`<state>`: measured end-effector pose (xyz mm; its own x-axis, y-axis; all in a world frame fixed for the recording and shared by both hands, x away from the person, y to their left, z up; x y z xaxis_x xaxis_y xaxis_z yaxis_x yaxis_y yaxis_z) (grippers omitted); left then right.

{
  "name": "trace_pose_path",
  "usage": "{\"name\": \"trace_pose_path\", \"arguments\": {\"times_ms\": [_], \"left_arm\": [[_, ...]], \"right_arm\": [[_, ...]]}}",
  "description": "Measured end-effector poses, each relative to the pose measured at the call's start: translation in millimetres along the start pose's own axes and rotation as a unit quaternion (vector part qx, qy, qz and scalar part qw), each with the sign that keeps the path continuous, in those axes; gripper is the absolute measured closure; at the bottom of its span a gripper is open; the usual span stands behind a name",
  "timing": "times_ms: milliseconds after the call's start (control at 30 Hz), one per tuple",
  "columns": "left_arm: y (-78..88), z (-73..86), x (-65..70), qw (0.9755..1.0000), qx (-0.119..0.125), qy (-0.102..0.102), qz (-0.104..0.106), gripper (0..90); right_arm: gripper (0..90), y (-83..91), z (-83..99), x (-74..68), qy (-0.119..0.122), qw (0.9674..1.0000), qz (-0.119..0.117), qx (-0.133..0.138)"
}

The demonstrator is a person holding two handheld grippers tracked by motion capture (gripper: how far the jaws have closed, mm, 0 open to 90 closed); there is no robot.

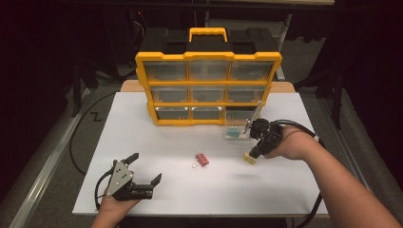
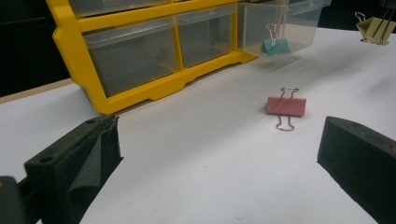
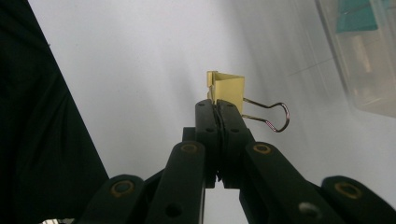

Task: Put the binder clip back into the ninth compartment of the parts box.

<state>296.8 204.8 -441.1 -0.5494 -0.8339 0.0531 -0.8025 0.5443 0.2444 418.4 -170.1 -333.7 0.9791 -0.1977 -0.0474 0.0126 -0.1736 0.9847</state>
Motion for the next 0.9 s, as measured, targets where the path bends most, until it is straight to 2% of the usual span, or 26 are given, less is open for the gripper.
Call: {"name": "trace_pose_path", "arguments": {"times_ms": [900], "left_arm": [[0.2, 0.3, 0.8, 1.0000, 0.001, 0.001, 0.001, 0.3]], "right_arm": [[90.0, 28.1, -3.3, 11.1, -0.005, 0.9999, 0.010, 0.001]]}}
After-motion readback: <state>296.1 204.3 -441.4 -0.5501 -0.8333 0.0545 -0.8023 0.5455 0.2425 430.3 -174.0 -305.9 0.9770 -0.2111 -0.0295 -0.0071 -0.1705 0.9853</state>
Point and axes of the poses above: each handheld gripper's, and its own axes: y roughly backward along the jaws, z roughly out of its underside, x roughly to its right, the point moved 3 cm from there along -y, roughly forward along the jaws, and after that the axes turned 8 degrees about y, right-handed, at the moved point
